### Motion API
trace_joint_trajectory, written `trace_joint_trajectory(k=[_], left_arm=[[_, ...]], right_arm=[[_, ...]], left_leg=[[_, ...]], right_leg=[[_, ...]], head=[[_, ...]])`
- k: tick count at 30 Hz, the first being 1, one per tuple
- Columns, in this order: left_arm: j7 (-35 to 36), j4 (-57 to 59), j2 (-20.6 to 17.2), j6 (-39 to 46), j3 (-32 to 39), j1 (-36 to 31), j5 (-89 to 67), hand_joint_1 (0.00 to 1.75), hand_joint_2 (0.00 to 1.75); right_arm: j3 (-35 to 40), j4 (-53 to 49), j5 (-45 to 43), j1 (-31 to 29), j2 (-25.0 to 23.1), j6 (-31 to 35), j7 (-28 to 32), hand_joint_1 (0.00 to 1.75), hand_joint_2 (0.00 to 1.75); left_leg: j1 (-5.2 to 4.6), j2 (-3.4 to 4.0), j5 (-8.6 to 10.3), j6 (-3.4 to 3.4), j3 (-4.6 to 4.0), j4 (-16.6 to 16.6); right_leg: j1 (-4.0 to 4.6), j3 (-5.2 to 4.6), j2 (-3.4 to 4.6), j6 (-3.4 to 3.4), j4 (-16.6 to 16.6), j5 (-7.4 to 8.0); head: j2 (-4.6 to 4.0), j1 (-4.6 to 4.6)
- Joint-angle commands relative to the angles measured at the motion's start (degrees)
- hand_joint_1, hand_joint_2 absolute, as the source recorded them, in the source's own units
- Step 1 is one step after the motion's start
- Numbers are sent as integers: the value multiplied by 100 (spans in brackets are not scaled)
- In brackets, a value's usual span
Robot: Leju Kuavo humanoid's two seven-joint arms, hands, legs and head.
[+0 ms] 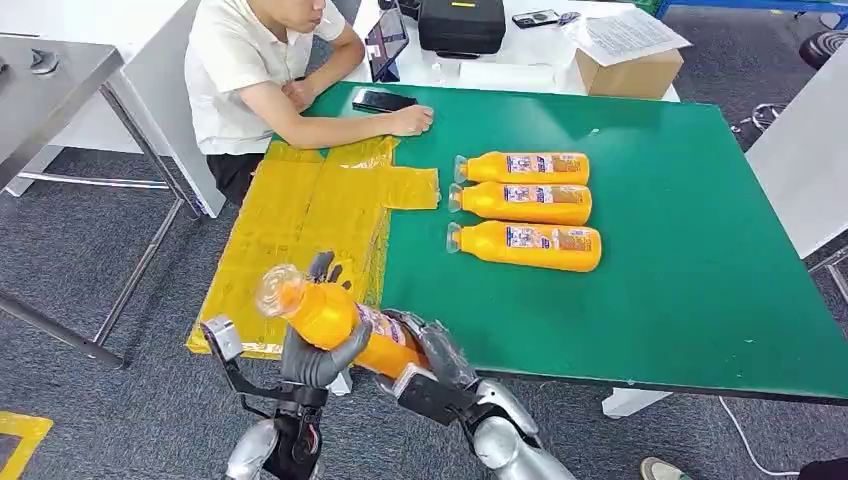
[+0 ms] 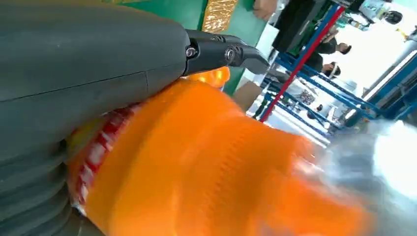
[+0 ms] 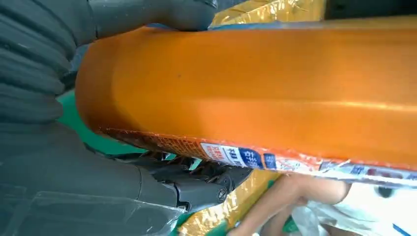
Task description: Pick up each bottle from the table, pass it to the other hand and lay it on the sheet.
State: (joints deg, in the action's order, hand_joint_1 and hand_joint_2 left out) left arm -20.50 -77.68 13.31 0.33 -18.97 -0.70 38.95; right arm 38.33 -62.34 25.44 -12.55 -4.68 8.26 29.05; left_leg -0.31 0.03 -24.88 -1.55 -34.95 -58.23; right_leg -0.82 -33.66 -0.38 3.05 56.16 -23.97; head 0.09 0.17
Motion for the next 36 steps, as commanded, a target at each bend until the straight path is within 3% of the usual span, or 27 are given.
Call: trace_joint_trajectory(k=[1,3,13,14,15,16,25,28,29,30,31,32,34,36], left_arm=[[122,878,-113,-841,-441,-497,163,175,175],[139,762,-134,-1112,-458,-442,287,175,175],[38,509,-112,-1331,-404,-395,310,175,175],[15,438,-94,-1362,-365,-376,308,175,175],[-30,334,-77,-1387,-313,-353,289,175,175],[-67,274,-74,-1374,-281,-348,226,175,175],[-345,9,-159,-1073,290,-369,-294,175,175],[-501,-85,-62,407,707,-331,-1146,175,175],[-905,92,-156,1895,689,-481,-2373,175,175],[-947,181,-166,2146,731,-549,-2543,175,175],[-965,212,-173,2234,878,-592,-2475,175,175],[-965,188,-200,2232,906,-600,-2469,175,175],[-1148,-88,-241,2626,1021,-458,-2737,175,175],[-1484,-217,-339,3624,999,-408,-3671,175,175]], right_arm=[[423,-53,-607,-173,-29,-344,282,175,175],[245,-234,-1024,-150,-61,-662,297,175,175],[297,-212,-990,-214,-25,-805,255,175,175],[331,-164,-975,-212,-24,-874,249,159,175],[415,-63,-920,-209,-19,-965,228,49,175],[449,17,-871,-198,-27,-989,250,0,175],[480,295,-778,-15,-94,-1053,403,0,175],[77,228,-1042,376,-114,-1002,383,0,175],[-104,115,-991,547,-122,-734,408,0,175],[-178,75,-905,599,-133,-509,432,0,175],[-401,-50,-532,709,-205,333,501,0,175],[-403,-72,-532,690,-188,319,502,0,175],[-660,-218,-61,713,-229,1451,292,0,175],[-1216,-592,-244,843,-468,2640,941,0,175]], left_leg=[[5,-9,-3,9,17,5],[4,-3,-5,9,15,1],[7,3,-10,13,23,0],[5,3,-6,9,13,1],[6,5,-11,13,23,0],[5,3,-7,10,15,1],[7,-4,-4,10,14,3],[11,-8,-8,13,29,8],[9,-8,-4,10,19,6],[11,-12,-8,13,28,6],[13,-30,-6,17,37,11],[16,-25,-12,21,41,5],[10,-3,-4,11,14,5],[1,10,-7,12,9,2]], right_leg=[[4,19,-7,-10,-4,-6],[3,14,-1,-10,1,-7],[7,23,7,-14,2,-9],[4,15,6,-10,0,-5],[5,22,9,-13,0,-9],[5,15,6,-10,0,-6],[7,16,-3,-11,-2,-6],[10,32,-6,-14,-8,-10],[8,22,-7,-10,-7,-7],[10,32,-10,-14,-6,-12],[12,46,-28,-18,-10,-16],[15,49,-22,-22,-5,-20],[9,15,-1,-12,-5,-5],[1,3,12,-12,6,-7]], head=[[0,2],[0,2],[0,2],[0,0],[0,0],[0,0],[0,0],[0,0],[0,0],[0,2],[0,0],[0,0],[0,7],[0,0]])
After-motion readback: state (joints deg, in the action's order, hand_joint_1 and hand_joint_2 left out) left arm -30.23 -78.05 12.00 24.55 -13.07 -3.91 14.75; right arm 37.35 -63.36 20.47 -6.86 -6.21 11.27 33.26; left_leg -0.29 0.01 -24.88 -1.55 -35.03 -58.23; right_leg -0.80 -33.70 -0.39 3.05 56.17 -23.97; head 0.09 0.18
